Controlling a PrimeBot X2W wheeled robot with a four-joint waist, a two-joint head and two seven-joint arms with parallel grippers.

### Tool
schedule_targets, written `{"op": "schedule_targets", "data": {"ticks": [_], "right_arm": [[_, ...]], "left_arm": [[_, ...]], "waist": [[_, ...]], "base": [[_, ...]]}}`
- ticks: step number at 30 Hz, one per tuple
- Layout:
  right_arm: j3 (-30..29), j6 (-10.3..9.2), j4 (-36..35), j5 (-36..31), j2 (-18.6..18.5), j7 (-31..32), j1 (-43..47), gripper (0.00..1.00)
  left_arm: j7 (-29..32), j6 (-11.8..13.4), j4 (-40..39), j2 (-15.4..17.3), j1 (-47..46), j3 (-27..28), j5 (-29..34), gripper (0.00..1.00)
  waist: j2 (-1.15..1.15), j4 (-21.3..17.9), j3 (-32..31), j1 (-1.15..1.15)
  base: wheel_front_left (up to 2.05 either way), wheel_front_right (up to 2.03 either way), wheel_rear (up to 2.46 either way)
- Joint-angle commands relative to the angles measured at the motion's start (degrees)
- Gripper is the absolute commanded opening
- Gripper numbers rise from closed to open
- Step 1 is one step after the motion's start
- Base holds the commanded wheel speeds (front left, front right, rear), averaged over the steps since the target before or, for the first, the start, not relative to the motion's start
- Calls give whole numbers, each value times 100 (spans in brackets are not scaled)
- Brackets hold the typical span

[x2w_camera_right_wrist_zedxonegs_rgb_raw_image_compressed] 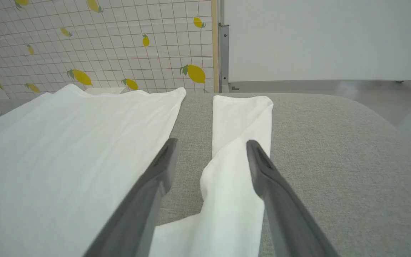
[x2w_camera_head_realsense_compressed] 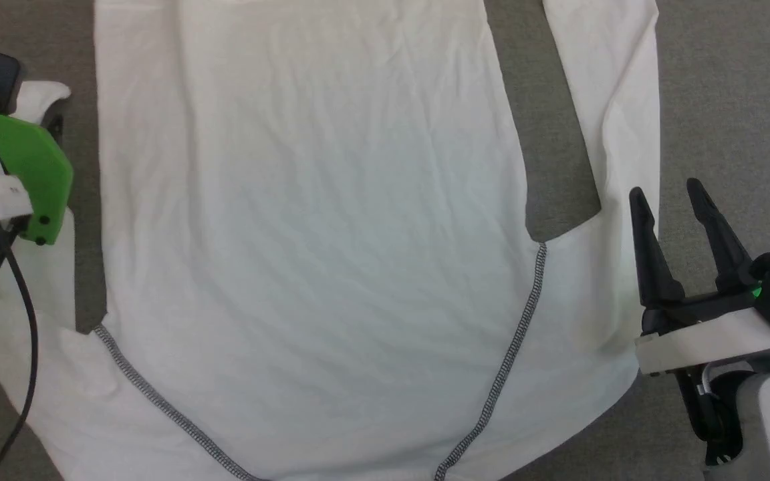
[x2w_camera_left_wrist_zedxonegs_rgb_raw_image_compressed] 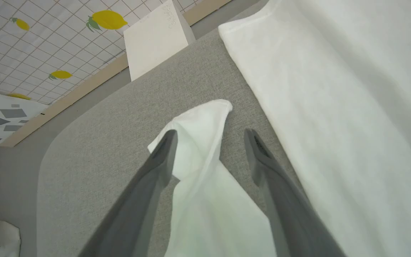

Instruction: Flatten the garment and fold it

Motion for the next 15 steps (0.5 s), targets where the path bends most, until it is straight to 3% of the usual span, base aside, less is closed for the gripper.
{"op": "schedule_targets", "data": {"ticks": [1,6,9,15], "right_arm": [[48,-10,48,51,13,-79,-111,100],[153,-10,202,145,-5,-240,-212,100],[180,-10,311,172,-6,-303,-242,100],[137,-10,458,153,6,-335,-186,100]], "left_arm": [[137,-36,32,97,-134,17,-56,100],[884,147,96,267,-181,89,-84,100],[1307,450,36,367,-85,192,-38,0],[1118,1053,-325,438,344,623,-73,0]], "waist": [[0,-377,368,0],[0,-492,457,0],[0,-523,417,0],[0,-474,14,0]], "base": [[0,0,0],[0,0,0],[0,0,0],[0,0,0]]}}
